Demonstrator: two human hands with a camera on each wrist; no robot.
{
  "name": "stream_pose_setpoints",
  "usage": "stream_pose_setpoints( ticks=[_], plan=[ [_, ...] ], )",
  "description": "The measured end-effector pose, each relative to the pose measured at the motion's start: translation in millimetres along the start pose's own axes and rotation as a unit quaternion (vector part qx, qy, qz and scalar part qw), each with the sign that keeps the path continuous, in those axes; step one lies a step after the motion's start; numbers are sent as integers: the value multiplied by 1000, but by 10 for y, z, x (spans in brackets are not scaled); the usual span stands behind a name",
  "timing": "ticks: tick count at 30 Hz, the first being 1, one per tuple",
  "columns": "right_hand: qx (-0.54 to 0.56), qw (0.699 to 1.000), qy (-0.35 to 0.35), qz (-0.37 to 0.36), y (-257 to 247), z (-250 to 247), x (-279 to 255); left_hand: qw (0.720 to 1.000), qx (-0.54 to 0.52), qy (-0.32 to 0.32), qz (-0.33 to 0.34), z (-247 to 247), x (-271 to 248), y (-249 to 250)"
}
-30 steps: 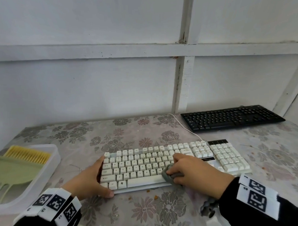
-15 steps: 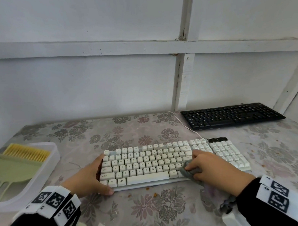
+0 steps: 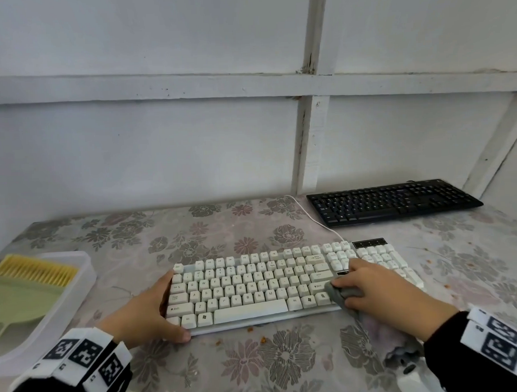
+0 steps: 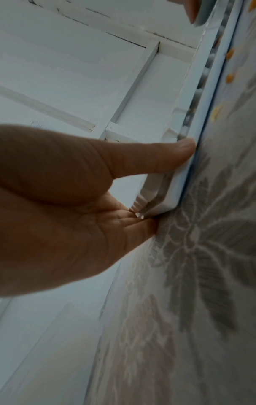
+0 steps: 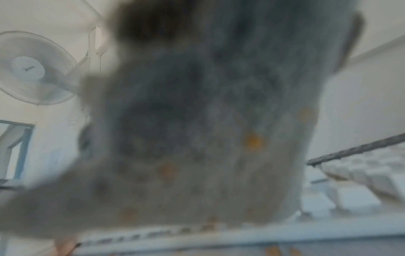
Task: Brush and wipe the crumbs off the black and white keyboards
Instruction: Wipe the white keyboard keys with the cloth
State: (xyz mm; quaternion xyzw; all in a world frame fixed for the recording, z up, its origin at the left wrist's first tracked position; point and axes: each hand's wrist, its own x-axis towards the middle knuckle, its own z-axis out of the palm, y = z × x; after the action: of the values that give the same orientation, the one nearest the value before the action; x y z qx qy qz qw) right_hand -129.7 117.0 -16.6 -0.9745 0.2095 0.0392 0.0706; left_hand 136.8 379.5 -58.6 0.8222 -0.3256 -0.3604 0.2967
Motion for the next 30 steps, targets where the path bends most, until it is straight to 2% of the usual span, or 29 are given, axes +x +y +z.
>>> stream_pose_setpoints(
  ticks=[10, 16, 19, 22, 25, 30],
  plan=[
    [-61, 997, -8, 36, 140, -52, -122, 1000, -23, -5, 11, -13, 13, -48],
    [-93, 989, -13, 110, 429, -203, -286, 1000, -8, 0, 4, -12, 25, -62],
    [-59, 993, 0, 98, 449, -258, -266, 1000, -3, 1, 6, -1, 23, -38],
    [6, 999, 12, 50, 306, -203, -179, 1000, -7, 2, 9, 8, 13, -10],
    [-20, 1000, -8, 20, 149, -71, -118, 1000, -15, 2, 14, 9, 9, -5],
    [-52, 997, -10, 47, 245, -31, -152, 1000, -15, 2, 9, 8, 10, -11]
  ],
)
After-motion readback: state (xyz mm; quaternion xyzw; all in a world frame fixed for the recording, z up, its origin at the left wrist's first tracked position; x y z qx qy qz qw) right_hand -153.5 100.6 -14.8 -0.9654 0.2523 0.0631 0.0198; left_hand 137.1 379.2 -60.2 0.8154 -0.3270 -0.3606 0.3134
